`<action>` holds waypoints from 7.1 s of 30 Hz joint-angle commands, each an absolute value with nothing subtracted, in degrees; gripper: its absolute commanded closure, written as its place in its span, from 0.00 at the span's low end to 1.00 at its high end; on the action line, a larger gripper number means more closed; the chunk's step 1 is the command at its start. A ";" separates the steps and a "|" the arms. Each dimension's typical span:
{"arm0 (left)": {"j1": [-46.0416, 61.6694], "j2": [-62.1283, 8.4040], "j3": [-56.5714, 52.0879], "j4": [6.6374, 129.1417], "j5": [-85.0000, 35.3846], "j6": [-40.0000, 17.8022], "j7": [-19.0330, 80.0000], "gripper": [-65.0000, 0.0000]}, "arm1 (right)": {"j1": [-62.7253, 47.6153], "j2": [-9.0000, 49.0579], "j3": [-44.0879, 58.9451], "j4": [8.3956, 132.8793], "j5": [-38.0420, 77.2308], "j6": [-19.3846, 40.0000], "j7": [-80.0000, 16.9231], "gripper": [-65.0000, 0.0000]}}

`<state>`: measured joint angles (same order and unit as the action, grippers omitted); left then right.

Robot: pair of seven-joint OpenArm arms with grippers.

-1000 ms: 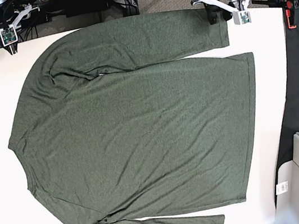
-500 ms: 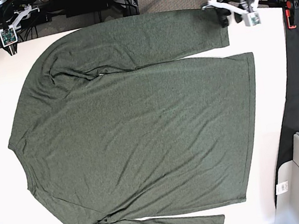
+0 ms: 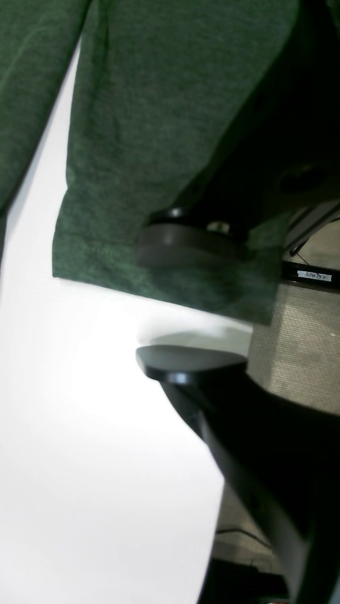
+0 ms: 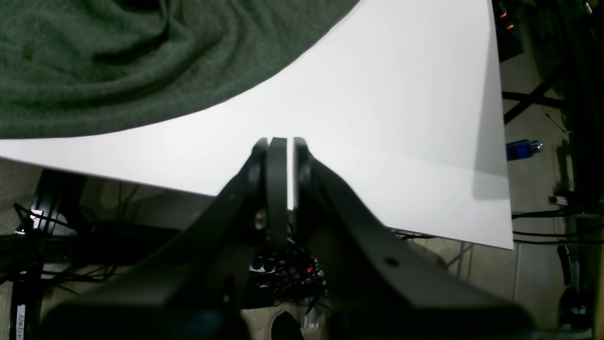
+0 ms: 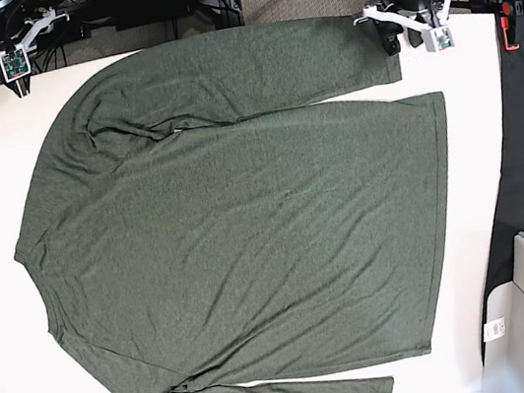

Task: Fold the T-shirt properly
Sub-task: 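Grasp the shoulder corner nearest the left gripper with the left gripper, then grasp the shoulder corner nearest the right gripper with the right gripper, then lift the shoulder edge with both grippers and pull it taut, then drag the held shoulder edge across the table with both grippers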

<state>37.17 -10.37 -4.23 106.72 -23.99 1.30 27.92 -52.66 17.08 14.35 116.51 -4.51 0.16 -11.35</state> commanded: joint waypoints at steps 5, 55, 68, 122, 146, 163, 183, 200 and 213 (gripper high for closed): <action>39.25 -10.42 0.66 107.03 -25.27 0.22 31.34 0.64 | -53.14 17.45 14.81 117.41 -4.79 -0.48 -10.07 1.00; 38.81 -10.77 0.92 110.46 -25.10 0.22 30.90 1.00 | -37.14 9.63 21.05 117.23 30.55 6.11 -34.42 0.61; 38.73 -10.86 0.75 110.37 -25.10 0.22 30.90 1.00 | -35.38 6.90 23.16 112.48 35.74 6.02 -34.42 0.61; 41.19 -14.99 0.57 110.64 -25.10 0.22 27.12 1.00 | -33.01 1.27 24.48 112.13 35.74 6.29 -34.33 1.00; 42.33 -19.12 0.57 116.00 -25.10 0.22 22.02 1.00 | -33.71 5.41 33.10 115.03 44.88 14.64 -34.42 1.00; 27.30 -19.12 -1.19 114.86 -24.92 0.22 25.89 1.00 | -19.03 5.67 26.95 108.70 36.62 14.73 -34.42 1.00; 20.18 -18.77 -2.07 103.60 -24.92 0.48 26.68 0.96 | -14.46 5.41 24.31 103.87 36.35 14.73 -34.42 1.00; 23.69 -18.77 -7.08 105.01 -25.19 1.01 30.90 0.62 | -14.46 5.23 24.31 103.87 36.35 14.73 -34.42 1.00; 27.47 -18.77 -8.57 105.54 -36.09 0.92 35.91 0.51 | -14.37 5.14 24.22 103.87 36.35 14.73 -34.42 1.00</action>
<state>28.03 -18.00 -8.01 104.90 -35.68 0.84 36.58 -14.76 4.71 24.08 102.85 35.88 14.17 -35.99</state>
